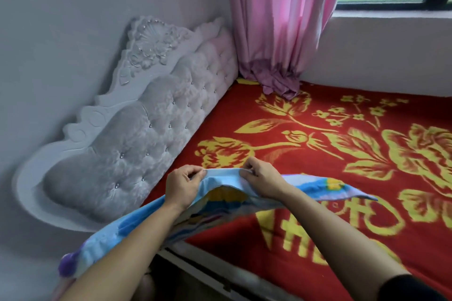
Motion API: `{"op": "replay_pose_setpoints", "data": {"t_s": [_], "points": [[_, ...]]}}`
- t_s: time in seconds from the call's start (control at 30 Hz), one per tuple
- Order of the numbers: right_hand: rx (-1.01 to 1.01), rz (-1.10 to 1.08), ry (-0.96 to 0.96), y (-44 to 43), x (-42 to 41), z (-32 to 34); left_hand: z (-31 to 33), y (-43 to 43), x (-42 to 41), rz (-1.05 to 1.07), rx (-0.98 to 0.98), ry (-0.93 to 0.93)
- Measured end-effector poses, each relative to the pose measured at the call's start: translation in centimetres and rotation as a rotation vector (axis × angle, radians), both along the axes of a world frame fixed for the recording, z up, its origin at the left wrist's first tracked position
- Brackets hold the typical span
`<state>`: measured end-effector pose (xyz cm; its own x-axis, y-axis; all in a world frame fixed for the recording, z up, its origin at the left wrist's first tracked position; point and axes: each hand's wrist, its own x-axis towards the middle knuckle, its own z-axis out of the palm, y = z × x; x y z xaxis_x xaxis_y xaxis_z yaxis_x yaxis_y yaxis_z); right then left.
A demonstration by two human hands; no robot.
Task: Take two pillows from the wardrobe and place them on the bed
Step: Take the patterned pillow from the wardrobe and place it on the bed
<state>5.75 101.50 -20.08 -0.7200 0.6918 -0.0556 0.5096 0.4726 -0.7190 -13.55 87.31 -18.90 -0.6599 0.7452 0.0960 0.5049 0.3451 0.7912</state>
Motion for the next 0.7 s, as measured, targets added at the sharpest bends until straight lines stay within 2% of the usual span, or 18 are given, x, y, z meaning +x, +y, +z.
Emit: {"op": "replay_pose_setpoints", "data": {"t_s": [0.2, 0.33, 0.47, 0.57, 0.7], "points": [[0.193, -0.025, -0.026, 6.4, -8.3, -0.3, 0.1, 6.5, -6.3, 0.08, 0.021, -0.062], [0.334, -0.068, -0.067, 11.3, -14.3, -1.1, -0.5, 11.4, -11.8, 0.032, 0.009, -0.055], [0.385, -0.148, -0.05, 15.9, -20.0, -1.3, -0.5, 16.2, -17.5, -0.009, 0.01, -0.073], [0.401, -0.147, -0.006, 18.9, -22.9, -2.0, -0.9, 19.1, -20.3, -0.024, 0.049, -0.011], [0.294, -0.188, 0.046, 21.3, -23.0, -5.6, -5.0, 21.4, -20.4, -0.043, 0.048, 0.02]]}}
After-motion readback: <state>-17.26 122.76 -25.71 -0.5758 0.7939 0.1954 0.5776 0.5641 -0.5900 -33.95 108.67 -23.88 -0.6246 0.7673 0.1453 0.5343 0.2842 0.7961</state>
